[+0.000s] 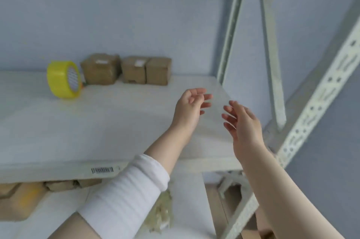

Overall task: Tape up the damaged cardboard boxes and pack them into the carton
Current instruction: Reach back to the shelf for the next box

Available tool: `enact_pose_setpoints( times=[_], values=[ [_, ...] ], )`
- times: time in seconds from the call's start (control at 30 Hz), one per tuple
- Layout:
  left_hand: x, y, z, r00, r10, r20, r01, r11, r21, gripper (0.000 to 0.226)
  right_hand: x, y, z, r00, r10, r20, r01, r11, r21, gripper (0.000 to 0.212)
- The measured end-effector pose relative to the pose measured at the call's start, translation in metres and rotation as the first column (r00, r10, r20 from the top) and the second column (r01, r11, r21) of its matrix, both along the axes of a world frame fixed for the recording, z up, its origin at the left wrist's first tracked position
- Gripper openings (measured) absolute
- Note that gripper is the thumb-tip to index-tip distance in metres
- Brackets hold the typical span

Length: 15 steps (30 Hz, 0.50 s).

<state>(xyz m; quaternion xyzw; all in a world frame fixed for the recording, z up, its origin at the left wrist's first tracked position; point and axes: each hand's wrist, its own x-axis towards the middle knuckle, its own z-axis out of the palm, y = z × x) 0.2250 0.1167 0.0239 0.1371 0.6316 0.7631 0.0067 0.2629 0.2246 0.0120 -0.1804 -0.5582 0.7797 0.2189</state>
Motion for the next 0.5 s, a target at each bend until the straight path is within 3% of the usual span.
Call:
enact_pose_setpoints(
  times=[0.13,0.23,0.4,0.5],
  values=[
    [-0.059,-0.046,0.004,0.985,0.171,-0.02,-0.173,0.976,-0.132,0.016,-0.063,-0.024,0.005,0.99,0.134,0.042,-0.137,0.987,0.089,0.015],
    [-0.111,-0.081,0.001,0.969,0.232,-0.08,-0.246,0.905,-0.346,0.034,-0.113,-0.048,0.004,0.972,0.218,0.091,-0.228,0.967,0.117,0.024],
    [-0.207,-0.128,0.001,0.937,0.182,-0.298,-0.333,0.726,-0.601,0.058,-0.201,-0.073,0.007,0.954,0.244,0.174,-0.274,0.945,0.176,0.051],
    [-0.26,-0.141,0.009,0.885,0.071,-0.46,-0.418,0.557,-0.718,0.071,-0.25,-0.077,0.007,0.947,0.219,0.237,-0.263,0.949,0.172,0.059]
  ],
)
